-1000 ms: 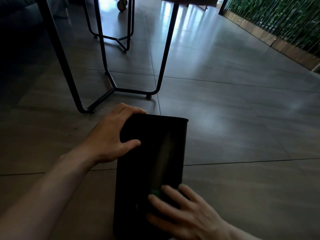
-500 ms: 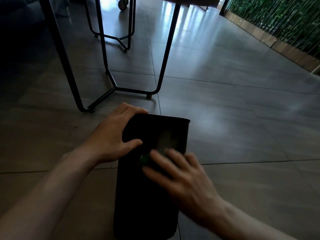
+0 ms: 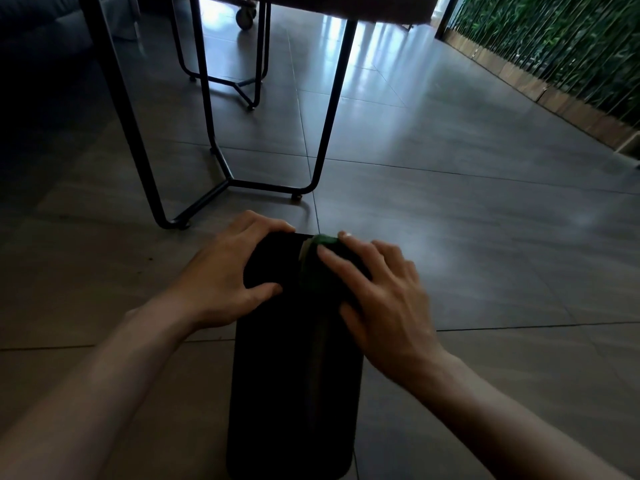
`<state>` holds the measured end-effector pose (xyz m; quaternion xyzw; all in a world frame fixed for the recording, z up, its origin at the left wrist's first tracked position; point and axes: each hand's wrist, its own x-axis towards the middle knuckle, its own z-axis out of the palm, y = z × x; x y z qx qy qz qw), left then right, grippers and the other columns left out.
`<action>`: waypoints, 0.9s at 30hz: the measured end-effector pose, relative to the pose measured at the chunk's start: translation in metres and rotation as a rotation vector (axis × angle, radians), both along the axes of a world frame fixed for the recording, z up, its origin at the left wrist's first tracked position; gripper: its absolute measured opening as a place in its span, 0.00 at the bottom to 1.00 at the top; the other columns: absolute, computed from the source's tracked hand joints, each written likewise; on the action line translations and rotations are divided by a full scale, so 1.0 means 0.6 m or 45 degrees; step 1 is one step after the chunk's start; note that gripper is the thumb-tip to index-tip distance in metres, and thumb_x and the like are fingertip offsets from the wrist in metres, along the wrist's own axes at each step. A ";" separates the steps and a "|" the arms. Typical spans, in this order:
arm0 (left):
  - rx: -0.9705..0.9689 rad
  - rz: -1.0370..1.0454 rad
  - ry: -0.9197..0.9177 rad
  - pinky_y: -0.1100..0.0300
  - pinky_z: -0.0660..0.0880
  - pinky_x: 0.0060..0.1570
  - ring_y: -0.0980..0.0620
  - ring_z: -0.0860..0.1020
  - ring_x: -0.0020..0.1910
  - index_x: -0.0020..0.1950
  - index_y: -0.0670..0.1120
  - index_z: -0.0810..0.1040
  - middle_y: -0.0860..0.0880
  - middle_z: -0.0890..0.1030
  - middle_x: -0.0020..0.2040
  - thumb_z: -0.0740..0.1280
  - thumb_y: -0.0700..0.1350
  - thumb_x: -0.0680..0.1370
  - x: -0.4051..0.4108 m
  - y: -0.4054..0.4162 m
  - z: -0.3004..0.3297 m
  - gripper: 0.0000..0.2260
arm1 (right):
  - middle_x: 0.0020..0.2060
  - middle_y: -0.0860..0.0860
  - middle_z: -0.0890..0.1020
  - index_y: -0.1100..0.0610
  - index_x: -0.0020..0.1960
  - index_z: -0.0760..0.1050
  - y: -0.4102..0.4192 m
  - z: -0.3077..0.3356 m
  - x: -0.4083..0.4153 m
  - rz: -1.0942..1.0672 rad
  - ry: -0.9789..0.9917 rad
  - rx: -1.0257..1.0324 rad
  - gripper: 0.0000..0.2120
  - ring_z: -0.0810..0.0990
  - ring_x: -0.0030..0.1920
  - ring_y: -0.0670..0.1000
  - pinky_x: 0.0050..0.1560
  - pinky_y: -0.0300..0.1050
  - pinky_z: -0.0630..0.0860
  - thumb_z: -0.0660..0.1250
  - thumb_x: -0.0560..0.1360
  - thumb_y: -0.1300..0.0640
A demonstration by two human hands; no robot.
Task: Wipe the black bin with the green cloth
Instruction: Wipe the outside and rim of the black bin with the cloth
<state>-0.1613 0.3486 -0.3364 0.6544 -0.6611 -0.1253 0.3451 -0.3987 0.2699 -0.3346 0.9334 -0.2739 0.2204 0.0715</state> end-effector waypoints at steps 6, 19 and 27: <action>-0.019 0.009 -0.006 0.49 0.75 0.63 0.54 0.73 0.63 0.70 0.55 0.72 0.56 0.72 0.63 0.79 0.44 0.68 0.003 0.002 0.001 0.33 | 0.73 0.56 0.74 0.47 0.77 0.70 0.052 -0.045 -0.008 0.141 0.223 -0.128 0.29 0.76 0.65 0.63 0.54 0.58 0.77 0.69 0.77 0.49; -0.013 0.004 -0.005 0.54 0.74 0.63 0.54 0.73 0.62 0.69 0.56 0.72 0.56 0.72 0.62 0.80 0.45 0.68 0.001 0.006 0.004 0.32 | 0.67 0.53 0.79 0.49 0.77 0.69 0.039 -0.038 -0.023 0.252 0.046 -0.150 0.26 0.79 0.58 0.61 0.49 0.56 0.78 0.64 0.80 0.56; -0.007 0.018 0.000 0.55 0.74 0.62 0.55 0.74 0.62 0.69 0.56 0.72 0.57 0.72 0.63 0.79 0.44 0.67 0.002 0.008 0.003 0.32 | 0.65 0.55 0.76 0.52 0.76 0.71 0.058 -0.029 0.014 0.071 0.212 -0.120 0.27 0.77 0.59 0.61 0.50 0.57 0.78 0.65 0.78 0.51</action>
